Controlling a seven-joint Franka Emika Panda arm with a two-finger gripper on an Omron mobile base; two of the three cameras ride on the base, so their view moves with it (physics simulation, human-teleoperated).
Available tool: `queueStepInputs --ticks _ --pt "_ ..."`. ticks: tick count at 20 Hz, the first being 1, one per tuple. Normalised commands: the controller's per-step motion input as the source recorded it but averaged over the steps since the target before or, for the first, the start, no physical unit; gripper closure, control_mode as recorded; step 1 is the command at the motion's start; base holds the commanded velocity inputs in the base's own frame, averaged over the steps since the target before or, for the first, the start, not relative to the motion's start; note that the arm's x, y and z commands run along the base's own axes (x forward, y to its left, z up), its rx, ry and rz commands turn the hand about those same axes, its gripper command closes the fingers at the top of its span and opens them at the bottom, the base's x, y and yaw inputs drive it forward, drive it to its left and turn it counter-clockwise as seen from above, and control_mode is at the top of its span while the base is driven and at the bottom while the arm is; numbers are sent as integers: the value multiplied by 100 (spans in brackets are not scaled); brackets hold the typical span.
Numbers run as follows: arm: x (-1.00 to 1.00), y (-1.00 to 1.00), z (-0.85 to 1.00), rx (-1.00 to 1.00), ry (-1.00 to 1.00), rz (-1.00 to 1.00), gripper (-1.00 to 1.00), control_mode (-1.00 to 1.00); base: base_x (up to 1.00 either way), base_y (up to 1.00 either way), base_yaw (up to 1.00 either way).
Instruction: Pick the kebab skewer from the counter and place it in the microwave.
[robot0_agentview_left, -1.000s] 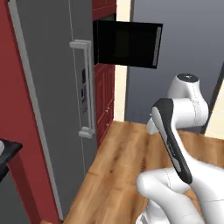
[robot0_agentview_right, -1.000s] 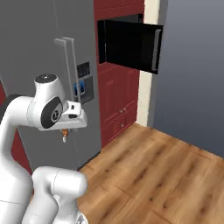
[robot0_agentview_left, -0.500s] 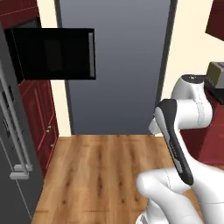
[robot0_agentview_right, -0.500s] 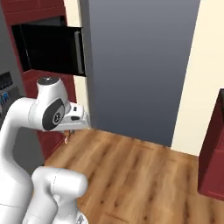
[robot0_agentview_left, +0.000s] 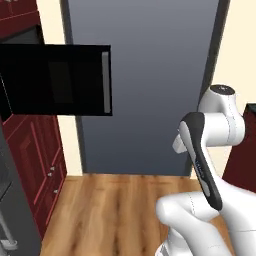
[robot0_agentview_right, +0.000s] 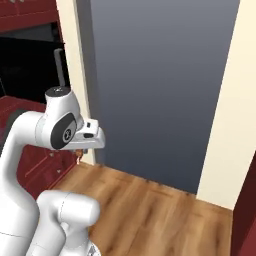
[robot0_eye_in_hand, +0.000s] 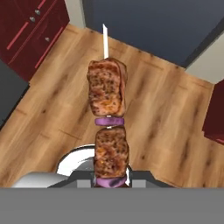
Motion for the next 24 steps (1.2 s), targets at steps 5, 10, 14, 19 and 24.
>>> queueStepInputs --ticks 5,10,14,19,24 --pt "0 0 0 0 0 0 100 100 100 -4 36" --pt "0 0 0 0 0 0 100 100 100 -9 39" --pt "0 0 0 0 0 0 100 100 100 -17 43" --pt "0 0 0 0 0 0 100 100 100 -7 60" --pt "0 0 0 0 0 0 100 100 100 -1 73"
